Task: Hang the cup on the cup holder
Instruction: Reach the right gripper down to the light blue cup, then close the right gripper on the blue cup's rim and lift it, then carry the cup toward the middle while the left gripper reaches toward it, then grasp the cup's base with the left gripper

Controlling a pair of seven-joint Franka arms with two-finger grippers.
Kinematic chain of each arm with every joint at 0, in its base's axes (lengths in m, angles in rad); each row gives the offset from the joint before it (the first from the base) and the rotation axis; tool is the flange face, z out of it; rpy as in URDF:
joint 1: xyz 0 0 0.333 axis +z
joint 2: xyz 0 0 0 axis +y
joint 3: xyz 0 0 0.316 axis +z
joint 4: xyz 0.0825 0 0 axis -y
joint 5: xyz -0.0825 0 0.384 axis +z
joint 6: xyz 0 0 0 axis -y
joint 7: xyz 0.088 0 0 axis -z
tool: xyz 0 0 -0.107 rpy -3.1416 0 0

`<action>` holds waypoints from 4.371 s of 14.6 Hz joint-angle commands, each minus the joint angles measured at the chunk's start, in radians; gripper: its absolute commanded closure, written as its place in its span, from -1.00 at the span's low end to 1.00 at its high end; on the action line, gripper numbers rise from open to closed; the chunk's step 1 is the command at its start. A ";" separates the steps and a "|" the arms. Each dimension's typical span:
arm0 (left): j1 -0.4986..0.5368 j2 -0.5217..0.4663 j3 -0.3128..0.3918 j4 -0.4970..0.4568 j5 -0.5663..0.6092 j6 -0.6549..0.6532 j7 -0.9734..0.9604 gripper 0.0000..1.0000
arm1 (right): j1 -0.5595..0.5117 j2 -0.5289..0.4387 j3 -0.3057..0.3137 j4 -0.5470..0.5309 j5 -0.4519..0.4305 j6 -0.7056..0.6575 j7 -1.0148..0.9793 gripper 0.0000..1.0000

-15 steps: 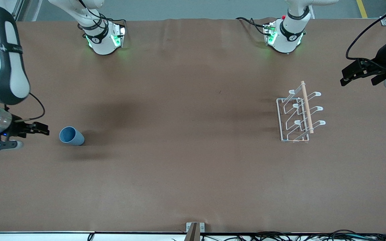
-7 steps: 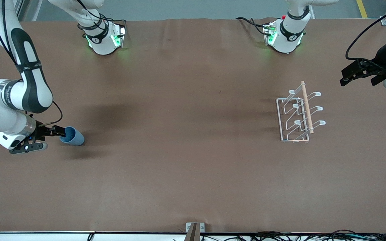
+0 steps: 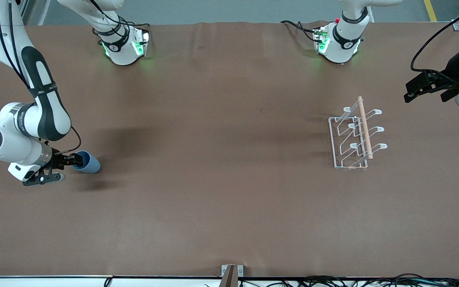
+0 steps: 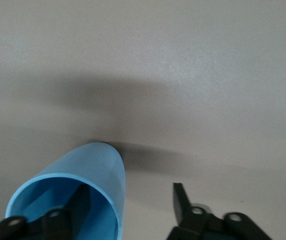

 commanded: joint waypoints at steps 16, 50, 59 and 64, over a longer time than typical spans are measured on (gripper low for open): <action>0.004 -0.003 -0.002 -0.002 -0.003 0.004 0.018 -1.00 | 0.001 0.002 0.010 0.325 0.139 -0.462 0.050 0.99; -0.182 0.204 -0.396 0.009 -0.264 0.207 0.562 -1.00 | 0.561 -0.021 0.014 0.219 1.448 -0.620 0.197 0.99; -0.243 0.333 -0.396 0.012 -0.262 0.402 0.578 -1.00 | 0.583 -0.061 0.013 0.154 1.448 -0.614 0.194 0.99; -0.245 0.351 -0.414 0.012 -0.262 0.464 0.594 -1.00 | 0.587 -0.095 0.013 0.115 1.448 -0.622 0.194 0.98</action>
